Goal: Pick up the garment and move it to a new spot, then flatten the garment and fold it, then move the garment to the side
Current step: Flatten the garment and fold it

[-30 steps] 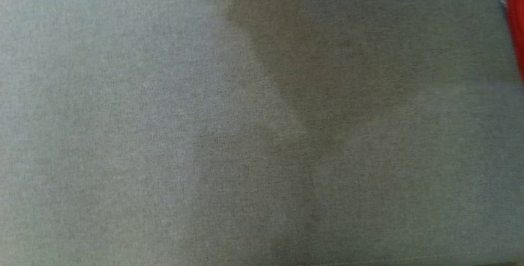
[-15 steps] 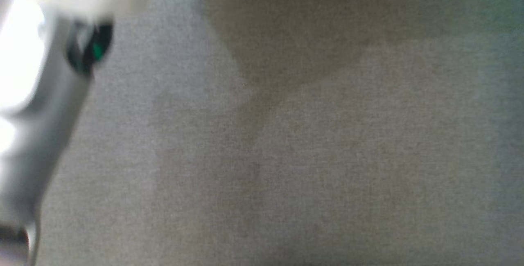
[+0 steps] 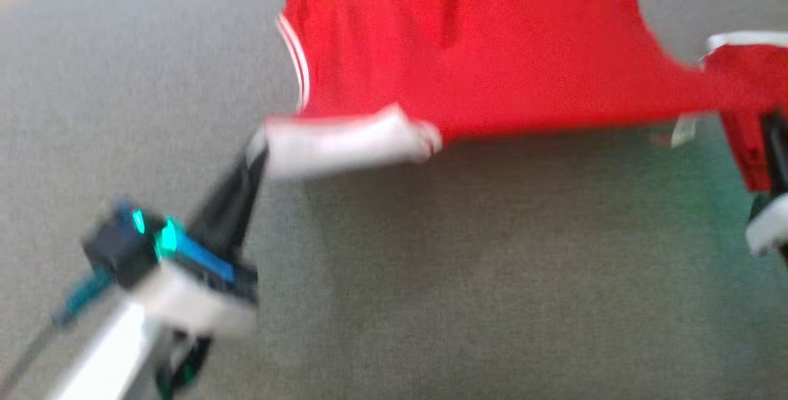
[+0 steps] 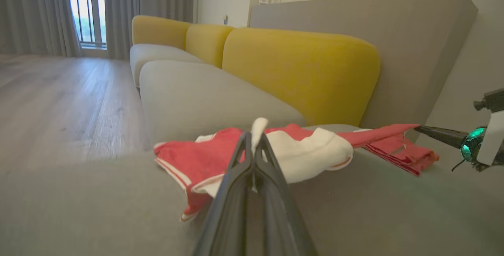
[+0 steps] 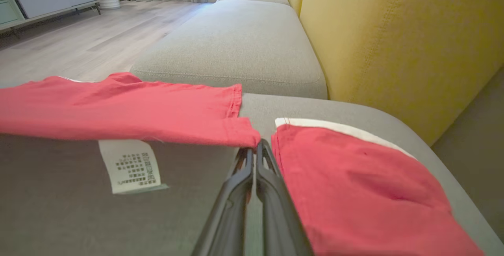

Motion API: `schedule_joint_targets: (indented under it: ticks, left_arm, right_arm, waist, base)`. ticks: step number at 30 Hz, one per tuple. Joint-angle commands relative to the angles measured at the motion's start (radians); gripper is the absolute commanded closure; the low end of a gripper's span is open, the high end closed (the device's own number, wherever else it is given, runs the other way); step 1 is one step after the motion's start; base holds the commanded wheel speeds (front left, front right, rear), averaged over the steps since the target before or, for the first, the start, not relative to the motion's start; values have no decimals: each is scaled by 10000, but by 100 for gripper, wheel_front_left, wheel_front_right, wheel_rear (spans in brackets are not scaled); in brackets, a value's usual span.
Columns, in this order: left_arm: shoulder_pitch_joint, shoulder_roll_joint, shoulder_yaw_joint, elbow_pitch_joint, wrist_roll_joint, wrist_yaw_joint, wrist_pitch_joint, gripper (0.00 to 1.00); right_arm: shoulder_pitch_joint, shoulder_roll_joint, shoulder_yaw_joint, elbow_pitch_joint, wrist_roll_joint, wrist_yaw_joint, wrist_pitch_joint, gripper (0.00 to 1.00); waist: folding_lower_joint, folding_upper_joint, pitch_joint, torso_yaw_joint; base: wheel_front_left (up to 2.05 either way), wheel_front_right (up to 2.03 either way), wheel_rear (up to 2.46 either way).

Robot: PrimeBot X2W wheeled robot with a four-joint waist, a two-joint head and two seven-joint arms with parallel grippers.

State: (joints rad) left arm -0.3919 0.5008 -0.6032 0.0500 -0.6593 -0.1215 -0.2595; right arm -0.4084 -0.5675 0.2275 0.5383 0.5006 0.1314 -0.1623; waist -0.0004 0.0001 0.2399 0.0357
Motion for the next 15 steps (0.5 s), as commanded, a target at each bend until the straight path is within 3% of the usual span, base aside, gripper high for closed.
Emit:
schedule_joint_targets:
  ticks: [1,8,15]
  left_arm:
    - [472,445,504,-427,-4,132,-22,100]
    - [2728,248,687,-847,-73,470,-22,100]
    - [3600,133,716,-1256,-96,629,-22,100]
  right_arm:
    - [672,-342,-150,-599,133,-7,113,100]
    - [3153,-117,-1003,-2337,232,-7,1001,100]
    - [4799,456,-2101,-4027,-193,-7,1939,100]
  waist:
    - [4,-1,-666,-173]
    - [4,-1,-1206,-238]
    - [4,-1,-1212,-166]
  base:
    - [0,0,0]
    - [0,0,0]
    - [0,0,0]
